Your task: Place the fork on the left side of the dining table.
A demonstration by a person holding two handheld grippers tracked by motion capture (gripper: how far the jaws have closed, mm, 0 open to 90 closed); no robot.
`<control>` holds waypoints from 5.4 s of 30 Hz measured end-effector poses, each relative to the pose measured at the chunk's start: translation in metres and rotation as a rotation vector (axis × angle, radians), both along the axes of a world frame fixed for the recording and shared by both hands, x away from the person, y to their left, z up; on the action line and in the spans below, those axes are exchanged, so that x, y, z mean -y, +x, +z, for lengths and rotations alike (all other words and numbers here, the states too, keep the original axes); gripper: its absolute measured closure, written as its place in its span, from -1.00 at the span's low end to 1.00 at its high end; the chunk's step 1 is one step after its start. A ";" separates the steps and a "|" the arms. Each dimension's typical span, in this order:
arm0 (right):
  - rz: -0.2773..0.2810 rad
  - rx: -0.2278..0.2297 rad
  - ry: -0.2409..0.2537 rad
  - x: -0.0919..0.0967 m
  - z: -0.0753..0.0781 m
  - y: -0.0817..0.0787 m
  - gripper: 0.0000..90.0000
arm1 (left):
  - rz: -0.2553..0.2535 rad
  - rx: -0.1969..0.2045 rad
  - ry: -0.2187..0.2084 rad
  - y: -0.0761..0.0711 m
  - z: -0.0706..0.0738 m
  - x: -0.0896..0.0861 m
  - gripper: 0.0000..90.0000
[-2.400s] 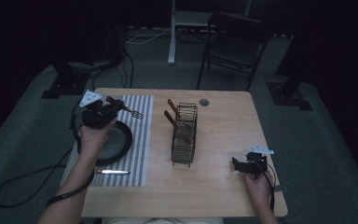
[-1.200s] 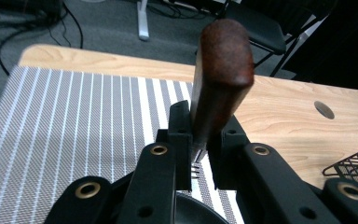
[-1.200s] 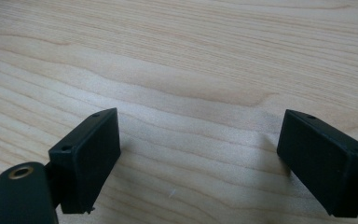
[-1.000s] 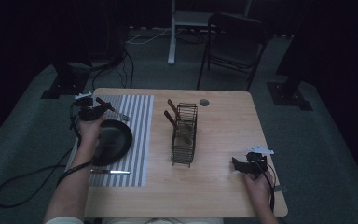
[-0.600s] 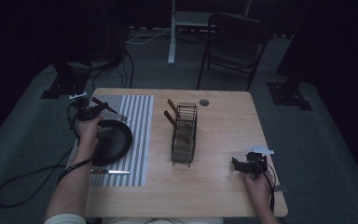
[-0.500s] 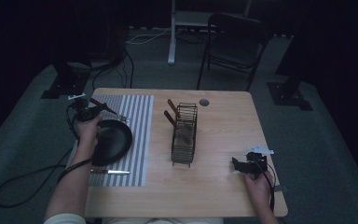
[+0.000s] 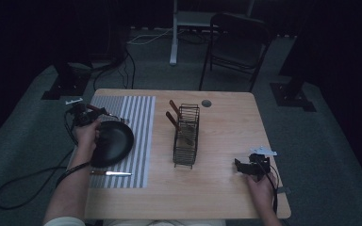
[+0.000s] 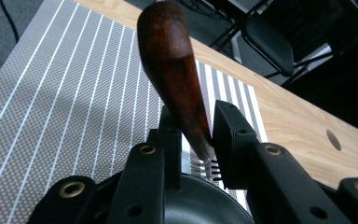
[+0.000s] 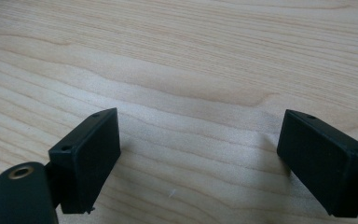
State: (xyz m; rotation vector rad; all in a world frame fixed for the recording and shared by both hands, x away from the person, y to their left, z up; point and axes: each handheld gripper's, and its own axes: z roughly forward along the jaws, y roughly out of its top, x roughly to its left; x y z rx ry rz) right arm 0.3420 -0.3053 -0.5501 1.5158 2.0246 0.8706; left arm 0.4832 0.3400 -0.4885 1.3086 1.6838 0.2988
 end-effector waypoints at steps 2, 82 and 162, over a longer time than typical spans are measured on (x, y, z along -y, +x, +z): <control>0.000 0.000 0.000 0.000 0.000 0.000 -0.71 | 0.009 -0.003 0.002 0.000 -0.001 0.000 0.62; -0.002 0.000 0.001 0.000 0.000 0.000 -0.72 | -0.063 -0.074 0.496 -0.105 0.000 0.029 -0.76; -0.004 -0.001 0.001 0.000 0.000 -0.001 -0.72 | -0.059 -0.102 0.699 -0.260 -0.040 0.031 -0.96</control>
